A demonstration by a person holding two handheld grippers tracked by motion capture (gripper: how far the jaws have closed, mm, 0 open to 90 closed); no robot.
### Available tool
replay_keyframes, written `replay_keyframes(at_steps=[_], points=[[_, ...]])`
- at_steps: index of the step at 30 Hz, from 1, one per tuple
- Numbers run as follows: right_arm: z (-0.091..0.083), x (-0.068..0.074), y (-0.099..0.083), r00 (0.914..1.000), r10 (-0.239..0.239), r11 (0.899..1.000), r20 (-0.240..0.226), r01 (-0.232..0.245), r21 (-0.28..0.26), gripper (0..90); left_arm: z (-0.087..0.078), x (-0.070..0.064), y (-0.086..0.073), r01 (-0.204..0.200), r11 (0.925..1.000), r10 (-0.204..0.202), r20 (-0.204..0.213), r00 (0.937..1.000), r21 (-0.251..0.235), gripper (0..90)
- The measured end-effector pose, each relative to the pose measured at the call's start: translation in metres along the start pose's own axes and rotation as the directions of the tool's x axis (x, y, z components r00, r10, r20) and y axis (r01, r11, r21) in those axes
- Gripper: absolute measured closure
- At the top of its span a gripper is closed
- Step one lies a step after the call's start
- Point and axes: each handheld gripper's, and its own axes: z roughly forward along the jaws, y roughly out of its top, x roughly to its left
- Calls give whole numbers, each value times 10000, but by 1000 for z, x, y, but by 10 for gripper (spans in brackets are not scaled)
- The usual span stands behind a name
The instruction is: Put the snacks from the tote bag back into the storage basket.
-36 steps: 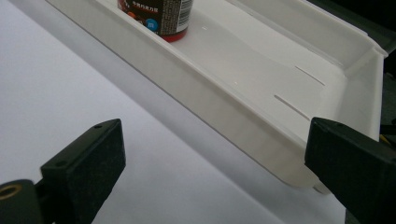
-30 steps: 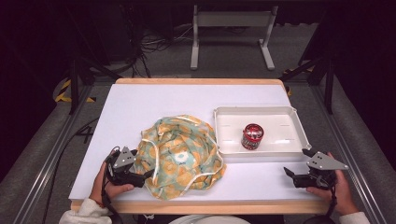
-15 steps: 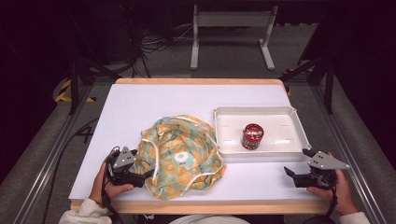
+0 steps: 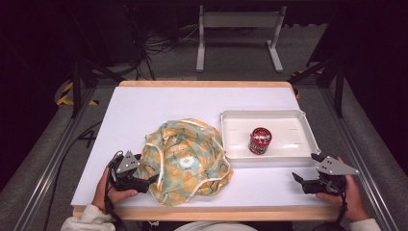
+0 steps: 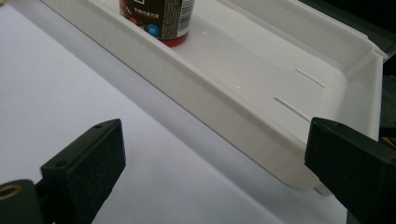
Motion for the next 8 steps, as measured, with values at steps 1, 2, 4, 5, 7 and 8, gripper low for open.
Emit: replay_keyframes(at_steps=[1,2,4,5,7,8], points=[[0,0,0,10000,8,10000,-15,-8,-15,59,0,0,0,-6,10000,6,11,10000,26,52],[-1,0,1,10000,23,10000,-51,-24,-41,59,0,0,0,15,10000,-15,24,10000,25,52],[-1,0,1,10000,-6,10000,-44,6,-51,59,0,0,1,-2,10000,2,0,10000,-9,52],[-1,0,1,10000,-8,10000,-58,7,-56,59,1,1,1,-7,10000,7,-20,10000,1,52],[-1,-1,1,10000,-20,9999,-84,19,-101,59,1,1,2,-7,10000,7,-5,10000,-28,51],[-1,-1,1,9999,34,9999,-121,-36,-119,59,1,1,2,5,10000,-5,-6,10000,-11,52]])
